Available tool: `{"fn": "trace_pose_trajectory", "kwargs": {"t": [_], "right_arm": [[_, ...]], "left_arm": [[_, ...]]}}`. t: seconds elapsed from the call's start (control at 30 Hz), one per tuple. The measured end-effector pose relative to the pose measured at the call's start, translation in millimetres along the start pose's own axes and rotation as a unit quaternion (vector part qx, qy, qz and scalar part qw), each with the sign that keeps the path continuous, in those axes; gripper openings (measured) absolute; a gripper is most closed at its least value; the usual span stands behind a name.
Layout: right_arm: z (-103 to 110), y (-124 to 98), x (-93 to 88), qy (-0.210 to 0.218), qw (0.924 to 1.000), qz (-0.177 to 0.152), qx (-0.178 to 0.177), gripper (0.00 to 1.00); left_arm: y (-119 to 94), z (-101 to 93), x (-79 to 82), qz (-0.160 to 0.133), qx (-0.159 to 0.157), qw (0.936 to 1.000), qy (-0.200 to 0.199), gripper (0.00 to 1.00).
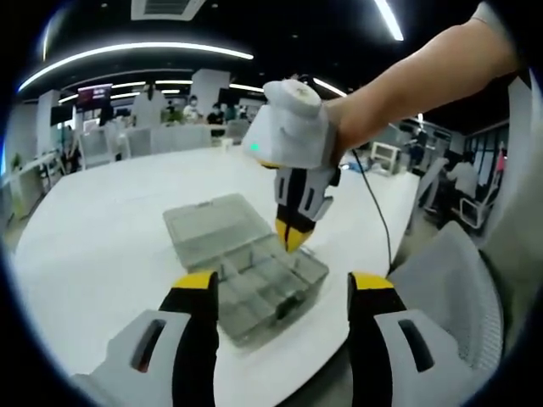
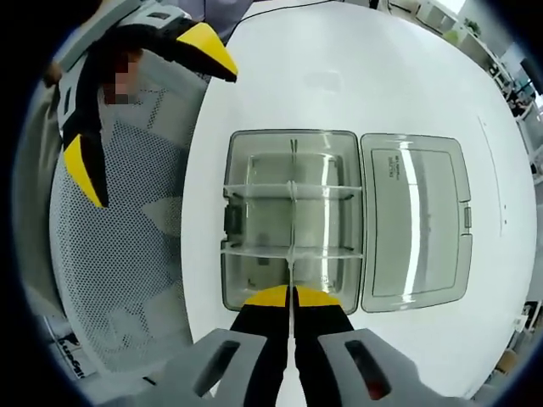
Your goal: Insert the divider into the dual guide fixture by aligning both edges with the guide slots and pushing it downward to the bottom, including one-sided entry, uneven engagement, binding, and posture correction.
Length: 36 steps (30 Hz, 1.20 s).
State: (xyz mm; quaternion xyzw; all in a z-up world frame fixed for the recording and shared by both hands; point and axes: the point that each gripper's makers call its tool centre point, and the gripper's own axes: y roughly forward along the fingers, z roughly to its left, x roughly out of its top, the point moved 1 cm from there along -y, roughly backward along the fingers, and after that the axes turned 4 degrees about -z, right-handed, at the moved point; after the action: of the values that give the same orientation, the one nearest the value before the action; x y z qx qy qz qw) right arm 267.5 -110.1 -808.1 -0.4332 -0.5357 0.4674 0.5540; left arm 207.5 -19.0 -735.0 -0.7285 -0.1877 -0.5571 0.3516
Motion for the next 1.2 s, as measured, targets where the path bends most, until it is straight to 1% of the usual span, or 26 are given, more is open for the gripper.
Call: {"fn": "trace_pose_trajectory", "kwargs": {"t": [0.2,0.27,0.3,0.33,0.37,0.4,0.43,0.47,0.57,0.67,0.73,0.77,0.8,0.93,1.2], "right_arm": [[0,-2,-0.2,0.003,1.0,0.001,0.001,0.0],[0,-2,-0.5,0.01,0.9999,0.001,0.001,0.0],[1,-3,-0.8,0.028,0.9996,0.003,0.0,0.0],[1,-4,1.3,0.012,0.9999,0.003,0.0,0.0],[3,-4,1.2,0.01,0.9999,0.005,0.006,0.0],[3,-4,-0.1,0.014,0.9999,0.01,0.001,0.0],[1,-3,0.3,-0.014,0.9999,0.009,0.0,0.0],[2,-3,-0.9,-0.002,1.0,0.009,0.0,0.0],[0,-2,-1.6,-0.008,1.0,0.006,0.0,0.0],[-1,-1,-2.0,0.012,0.9999,0.003,0.001,0.0],[-1,0,-2.3,0.014,0.9999,0.003,0.001,0.0],[-1,1,-2.5,0.004,1.0,0.003,0.0,0.0],[-1,2,-2.8,0.004,1.0,0.003,0.0,0.0],[-1,4,-3.1,0.014,0.9999,0.001,0.001,0.0],[0,9,-3.5,0.017,0.9999,0.001,0.001,0.0]], "left_arm": [[1,-0.1,-0.4,0.001,-0.001,1.0,0.0,0.59],[1,-0.6,-0.2,0.001,-0.001,1.0,0.0,0.59],[0,-0.7,-0.2,0.001,-0.001,1.0,0.0,0.59],[0,-0.8,0.2,0.0,-0.001,1.0,-0.001,0.59],[0,-0.9,0.4,0.0,-0.001,1.0,-0.001,0.59],[0,-1.1,0.5,0.0,0.0,1.0,-0.001,0.59],[0,-1.2,0.4,0.0,0.0,1.0,-0.001,0.59],[0,-1.5,0.6,0.0,-0.001,1.0,0.0,0.59],[0,-1.7,0.9,0.0,0.0,1.0,0.0,0.59],[0,-2.2,1.3,0.001,0.0,1.0,0.0,0.59],[0,-2.6,1.6,0.001,0.0,1.0,0.0,0.59],[0,-2.4,1.7,0.001,0.0,1.0,0.0,0.59],[0,-2.2,1.9,0.001,0.0,1.0,0.0,0.59],[0,-1.4,1.2,0.001,0.0,1.0,0.0,0.58],[0,-0.9,1.0,0.001,0.001,1.0,-0.002,0.58]]}}
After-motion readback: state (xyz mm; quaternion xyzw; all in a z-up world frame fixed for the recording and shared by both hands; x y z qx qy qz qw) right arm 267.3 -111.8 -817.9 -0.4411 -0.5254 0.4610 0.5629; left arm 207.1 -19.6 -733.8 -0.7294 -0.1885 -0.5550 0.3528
